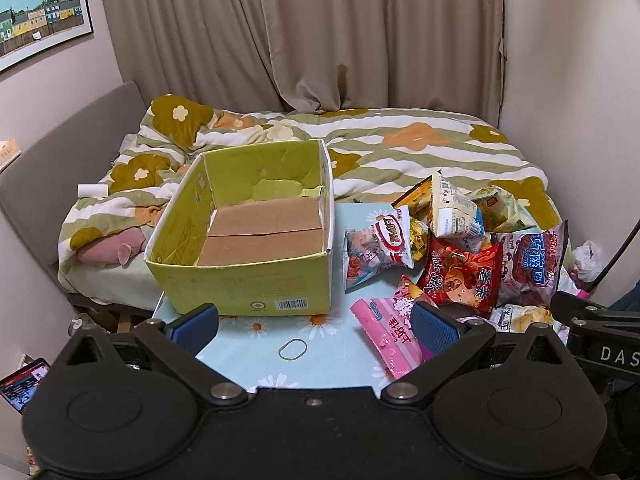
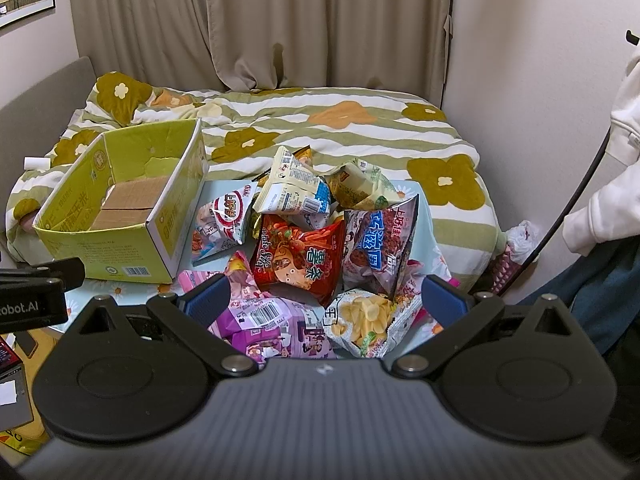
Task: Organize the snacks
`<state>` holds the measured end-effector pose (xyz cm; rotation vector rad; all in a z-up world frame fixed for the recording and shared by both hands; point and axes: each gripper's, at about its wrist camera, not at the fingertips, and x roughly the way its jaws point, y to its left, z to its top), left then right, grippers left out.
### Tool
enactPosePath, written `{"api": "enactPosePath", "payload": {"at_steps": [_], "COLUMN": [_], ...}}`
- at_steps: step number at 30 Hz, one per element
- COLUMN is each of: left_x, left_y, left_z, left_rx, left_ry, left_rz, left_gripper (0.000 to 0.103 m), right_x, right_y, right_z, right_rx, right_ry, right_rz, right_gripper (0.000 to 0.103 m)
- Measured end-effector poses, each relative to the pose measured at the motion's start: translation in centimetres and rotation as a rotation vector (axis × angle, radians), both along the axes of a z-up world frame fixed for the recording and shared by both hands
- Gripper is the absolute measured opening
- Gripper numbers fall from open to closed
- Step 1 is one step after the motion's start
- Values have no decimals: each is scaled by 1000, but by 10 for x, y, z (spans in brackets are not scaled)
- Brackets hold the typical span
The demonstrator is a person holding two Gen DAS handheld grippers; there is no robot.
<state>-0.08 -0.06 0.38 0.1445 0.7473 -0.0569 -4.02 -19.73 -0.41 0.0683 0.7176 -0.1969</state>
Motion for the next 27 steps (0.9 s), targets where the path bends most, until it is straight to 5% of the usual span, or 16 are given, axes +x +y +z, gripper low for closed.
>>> {"api": "enactPosePath", "payload": {"at_steps": [27], "left_x": [3], "left_y": [0], "left_z": [1], "left_rx": [8], "left_ry": [-4], "left_rz": [12], "left_gripper": [103], "right_x": [3], "right_y": [1], "right_z": [0], "right_rx": [-1], "right_ry": [-1], "right_rz": [-1], "right_gripper": [103]}}
